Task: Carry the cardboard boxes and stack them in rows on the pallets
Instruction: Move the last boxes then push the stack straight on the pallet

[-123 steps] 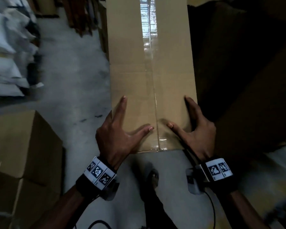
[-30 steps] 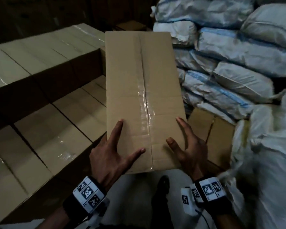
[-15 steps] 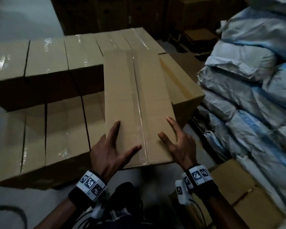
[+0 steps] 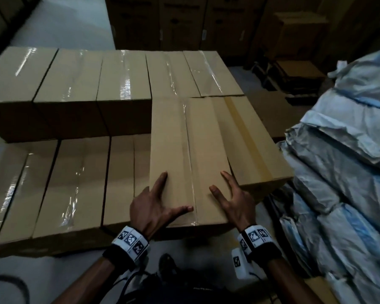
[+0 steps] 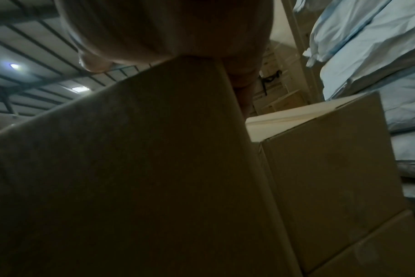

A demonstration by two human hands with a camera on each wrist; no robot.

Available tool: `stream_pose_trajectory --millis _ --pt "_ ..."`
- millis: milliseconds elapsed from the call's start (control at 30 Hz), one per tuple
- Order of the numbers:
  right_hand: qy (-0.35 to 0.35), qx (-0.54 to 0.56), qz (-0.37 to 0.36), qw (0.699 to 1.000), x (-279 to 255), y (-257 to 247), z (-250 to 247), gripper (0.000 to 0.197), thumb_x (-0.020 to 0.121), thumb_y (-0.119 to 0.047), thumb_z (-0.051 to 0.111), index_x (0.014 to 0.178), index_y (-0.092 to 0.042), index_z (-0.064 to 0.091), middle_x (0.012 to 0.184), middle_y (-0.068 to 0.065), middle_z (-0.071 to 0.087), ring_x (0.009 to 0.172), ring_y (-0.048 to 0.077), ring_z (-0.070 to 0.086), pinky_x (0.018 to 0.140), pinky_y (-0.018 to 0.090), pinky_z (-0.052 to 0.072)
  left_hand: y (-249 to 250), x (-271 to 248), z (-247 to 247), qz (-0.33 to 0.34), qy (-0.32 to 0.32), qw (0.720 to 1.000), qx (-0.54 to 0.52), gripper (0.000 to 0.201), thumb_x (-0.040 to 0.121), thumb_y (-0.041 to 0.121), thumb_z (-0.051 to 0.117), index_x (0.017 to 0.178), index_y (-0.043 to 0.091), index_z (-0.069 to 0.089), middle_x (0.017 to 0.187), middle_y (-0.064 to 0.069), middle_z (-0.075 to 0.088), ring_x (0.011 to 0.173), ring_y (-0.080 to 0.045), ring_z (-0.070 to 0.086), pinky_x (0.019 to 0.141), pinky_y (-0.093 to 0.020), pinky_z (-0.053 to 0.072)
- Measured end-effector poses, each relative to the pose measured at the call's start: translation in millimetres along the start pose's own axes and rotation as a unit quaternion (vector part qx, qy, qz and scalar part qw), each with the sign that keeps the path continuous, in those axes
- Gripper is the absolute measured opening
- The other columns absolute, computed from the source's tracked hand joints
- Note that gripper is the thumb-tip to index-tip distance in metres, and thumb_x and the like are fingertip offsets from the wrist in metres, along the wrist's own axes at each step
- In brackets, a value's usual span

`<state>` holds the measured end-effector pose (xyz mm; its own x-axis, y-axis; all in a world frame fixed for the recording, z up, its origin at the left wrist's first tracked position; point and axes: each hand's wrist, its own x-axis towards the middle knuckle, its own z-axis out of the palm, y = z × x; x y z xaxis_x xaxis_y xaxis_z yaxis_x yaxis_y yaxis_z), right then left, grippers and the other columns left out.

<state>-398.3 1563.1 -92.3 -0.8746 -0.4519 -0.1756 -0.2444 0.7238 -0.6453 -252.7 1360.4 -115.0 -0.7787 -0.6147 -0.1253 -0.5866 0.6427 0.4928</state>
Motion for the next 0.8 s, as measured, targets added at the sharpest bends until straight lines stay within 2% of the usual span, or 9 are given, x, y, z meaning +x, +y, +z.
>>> stream_pose_trajectory --millis 100,300,533,667,800 --pt "-0.015 0.007 0.002 1.000 25 8 4 0.102 0.068 -0.098 0.028 0.156 -0.045 0.034 0.152 0.003 0.054 0.134 0.033 0.054 0.111 0.044 0.041 4 21 11 -0.015 -0.008 1.000 0.006 0.132 0.042 0.113 0.041 0.155 0.053 0.011 0.112 -0.004 0.068 0.096 -0.028 0.068 0.080 -0.038 0.057" --pt "-0.032 -0.023 0.005 0.999 65 20 4 0.100 0.070 -0.099 0.028 0.155 -0.045 0.034 0.147 0.004 0.059 0.128 0.035 0.058 0.107 0.043 0.045 18 45 25 -0.049 -0.012 0.999 0.005 0.130 0.041 0.112 0.042 0.154 0.055 0.013 0.111 -0.004 0.067 0.096 -0.029 0.068 0.080 -0.035 0.056" --pt "-0.069 -0.060 -0.001 0.996 96 30 1 0.101 0.072 -0.099 0.030 0.156 -0.044 0.030 0.144 0.007 0.059 0.126 0.032 0.059 0.105 0.044 0.048 27 62 49 -0.090 -0.019 0.996 -0.010 0.132 0.041 0.113 0.041 0.154 0.052 0.011 0.113 -0.004 0.068 0.098 -0.028 0.067 0.084 -0.039 0.057" --pt "-0.083 -0.122 -0.004 0.989 104 42 8 0.089 0.084 -0.086 0.046 0.158 -0.042 0.024 0.154 0.004 0.047 0.135 0.029 0.050 0.110 0.045 0.042 28 67 58 -0.089 -0.011 0.996 -0.018 0.131 0.049 0.108 0.047 0.158 0.048 0.007 0.121 -0.004 0.070 0.101 -0.027 0.069 0.085 -0.037 0.058" --pt "-0.119 -0.189 -0.020 0.975 106 57 19 0.084 0.087 -0.078 0.050 0.156 -0.040 0.022 0.160 0.010 0.033 0.138 0.032 0.046 0.109 0.046 0.041 27 65 70 -0.092 -0.029 0.995 -0.027 0.127 0.059 0.100 0.056 0.160 0.047 0.001 0.131 -0.004 0.067 0.108 -0.029 0.068 0.089 -0.037 0.056"
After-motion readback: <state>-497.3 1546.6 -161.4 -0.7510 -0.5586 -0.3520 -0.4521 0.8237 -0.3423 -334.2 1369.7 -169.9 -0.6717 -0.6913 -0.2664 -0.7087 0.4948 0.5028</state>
